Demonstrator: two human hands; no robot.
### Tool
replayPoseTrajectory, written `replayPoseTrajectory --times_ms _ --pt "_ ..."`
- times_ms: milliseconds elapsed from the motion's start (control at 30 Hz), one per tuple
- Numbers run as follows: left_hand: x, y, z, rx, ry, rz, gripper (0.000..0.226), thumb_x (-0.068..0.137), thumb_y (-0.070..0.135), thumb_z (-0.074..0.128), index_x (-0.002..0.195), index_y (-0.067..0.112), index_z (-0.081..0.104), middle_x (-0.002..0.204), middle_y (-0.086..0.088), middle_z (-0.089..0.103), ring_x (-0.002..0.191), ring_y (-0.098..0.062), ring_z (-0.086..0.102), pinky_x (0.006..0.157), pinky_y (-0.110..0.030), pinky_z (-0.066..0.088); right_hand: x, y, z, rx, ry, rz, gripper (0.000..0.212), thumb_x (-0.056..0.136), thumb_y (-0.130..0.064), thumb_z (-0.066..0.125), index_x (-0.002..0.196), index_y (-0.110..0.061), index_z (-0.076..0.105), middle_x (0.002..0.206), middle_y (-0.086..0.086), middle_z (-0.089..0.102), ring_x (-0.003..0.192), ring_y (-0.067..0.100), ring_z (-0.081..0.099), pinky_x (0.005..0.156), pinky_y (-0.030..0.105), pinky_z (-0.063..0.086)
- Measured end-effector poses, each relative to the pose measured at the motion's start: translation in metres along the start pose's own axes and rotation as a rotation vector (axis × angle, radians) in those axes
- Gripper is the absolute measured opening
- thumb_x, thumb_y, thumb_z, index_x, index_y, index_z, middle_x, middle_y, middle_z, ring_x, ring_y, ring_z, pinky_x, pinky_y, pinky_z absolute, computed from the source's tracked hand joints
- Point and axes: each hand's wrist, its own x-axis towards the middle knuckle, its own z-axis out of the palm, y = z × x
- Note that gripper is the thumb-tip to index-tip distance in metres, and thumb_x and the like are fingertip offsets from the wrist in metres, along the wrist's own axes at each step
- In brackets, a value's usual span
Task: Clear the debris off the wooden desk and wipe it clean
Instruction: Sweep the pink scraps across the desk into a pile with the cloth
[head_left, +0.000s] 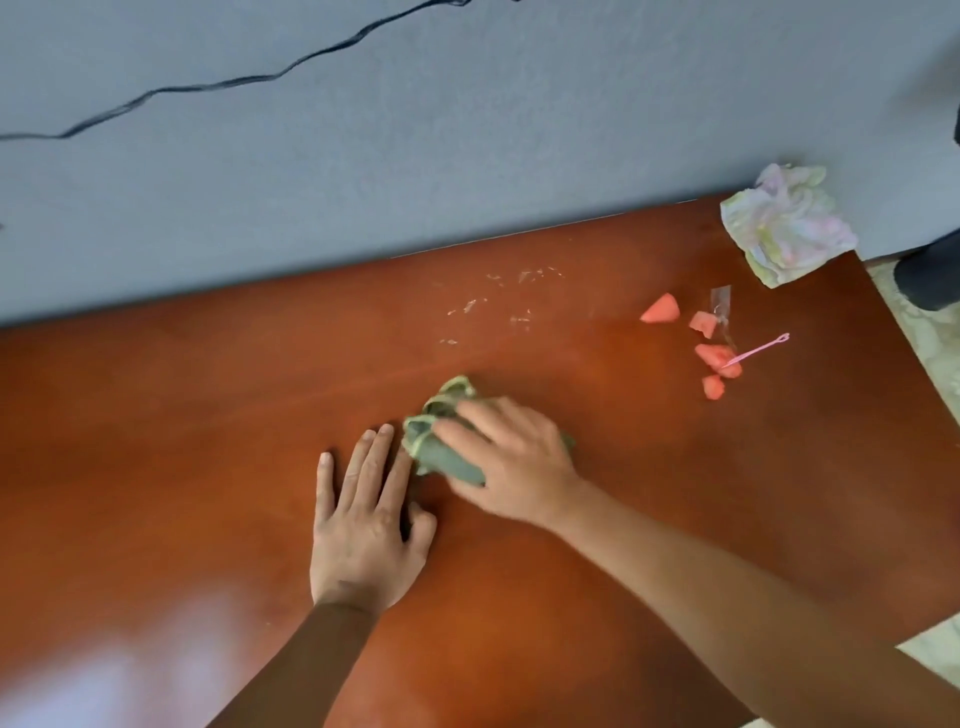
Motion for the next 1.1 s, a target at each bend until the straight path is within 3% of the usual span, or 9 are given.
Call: replayPoseTrajectory --times_ms 167,233,400,467,667,833,900,967,1100 --pt "0.001 -0.001 0.0 -0.009 -0.017 -0.008 0.065 0.089 0.032 0.046 0.151 0.013 0.053 0.166 -0.008 0.036 0.156 -0.024 0.028 0.125 -0.061 0.02 0.079 0.056 0.018 -0.097 0.006 0.665 0.051 0.083 -0.048 0.073 0.129 -0.028 0.066 0.122 -0.001 0.063 0.099 0.028 0.062 0.071 0.033 0.051" --pt "0.001 -0.001 0.0 -0.008 -0.017 -0.009 0.065 0.09 0.031 0.046 0.151 0.013 0.053 0.166 -0.008 0.036 0.157 -0.024 0.027 0.125 -0.061 0.019 0.105 0.037 0.021 -0.076 -0.027 0.739 0.05 0.082 -0.045 0.072 0.128 -0.028 0.066 0.123 -0.001 0.062 0.103 0.028 0.06 0.073 0.034 0.049" --pt "-0.001 -0.001 -0.001 -0.009 -0.038 -0.009 0.063 0.089 0.031 0.047 0.148 0.011 0.056 0.162 -0.011 0.042 0.155 -0.026 0.031 0.124 -0.062 0.02 0.077 -0.019 0.02 0.078 -0.138 0.027 0.044 0.086 -0.045 0.067 0.127 -0.028 0.067 0.123 -0.005 0.064 0.095 0.025 0.059 0.071 0.035 0.053" --pt "-0.001 -0.001 -0.002 -0.022 -0.033 -0.01 0.063 0.089 0.031 0.046 0.148 0.011 0.056 0.161 -0.011 0.043 0.155 -0.026 0.032 0.124 -0.062 0.021 0.08 0.007 0.013 0.066 -0.203 -0.069 0.049 0.089 -0.053 0.064 0.133 -0.032 0.064 0.132 -0.007 0.062 0.099 0.023 0.063 0.073 0.035 0.054" --pt "0.0 -0.001 -0.003 -0.041 -0.052 -0.006 0.065 0.09 0.032 0.044 0.151 0.014 0.052 0.165 -0.008 0.036 0.156 -0.024 0.028 0.124 -0.062 0.021 0.133 0.044 0.022 -0.062 -0.077 0.78 0.05 0.086 -0.05 0.068 0.131 -0.03 0.062 0.127 -0.001 0.06 0.107 0.031 0.06 0.079 0.037 0.051" --pt "0.0 -0.003 -0.005 -0.022 -0.1 -0.021 0.066 0.09 0.035 0.042 0.153 0.015 0.051 0.166 -0.008 0.035 0.156 -0.025 0.028 0.124 -0.063 0.021 0.118 -0.007 0.025 0.039 -0.228 0.007 0.052 0.087 -0.051 0.067 0.135 -0.031 0.062 0.133 -0.006 0.06 0.102 0.025 0.058 0.082 0.037 0.054" --pt "0.0 -0.002 -0.005 -0.02 -0.1 -0.019 0.066 0.09 0.035 0.042 0.152 0.015 0.052 0.166 -0.008 0.035 0.156 -0.026 0.029 0.124 -0.063 0.022 0.12 0.018 0.014 0.027 -0.279 -0.15 0.054 0.089 -0.056 0.065 0.139 -0.035 0.058 0.138 -0.008 0.058 0.105 0.023 0.061 0.082 0.036 0.053" --pt "-0.001 -0.002 -0.005 -0.025 -0.091 -0.01 0.066 0.089 0.035 0.042 0.152 0.015 0.052 0.166 -0.008 0.035 0.155 -0.026 0.03 0.123 -0.064 0.024 0.126 0.053 0.011 -0.066 -0.27 0.074 0.056 0.089 -0.06 0.065 0.141 -0.039 0.054 0.139 -0.008 0.057 0.109 0.026 0.062 0.084 0.038 0.055" --pt "0.001 -0.002 -0.003 -0.011 -0.102 -0.015 0.066 0.09 0.035 0.04 0.153 0.016 0.05 0.166 -0.008 0.035 0.155 -0.026 0.03 0.122 -0.064 0.025 0.139 0.107 0.008 -0.109 -0.094 0.881 0.054 0.09 -0.056 0.063 0.138 -0.032 0.055 0.134 0.002 0.056 0.114 0.033 0.059 0.081 0.039 0.049"
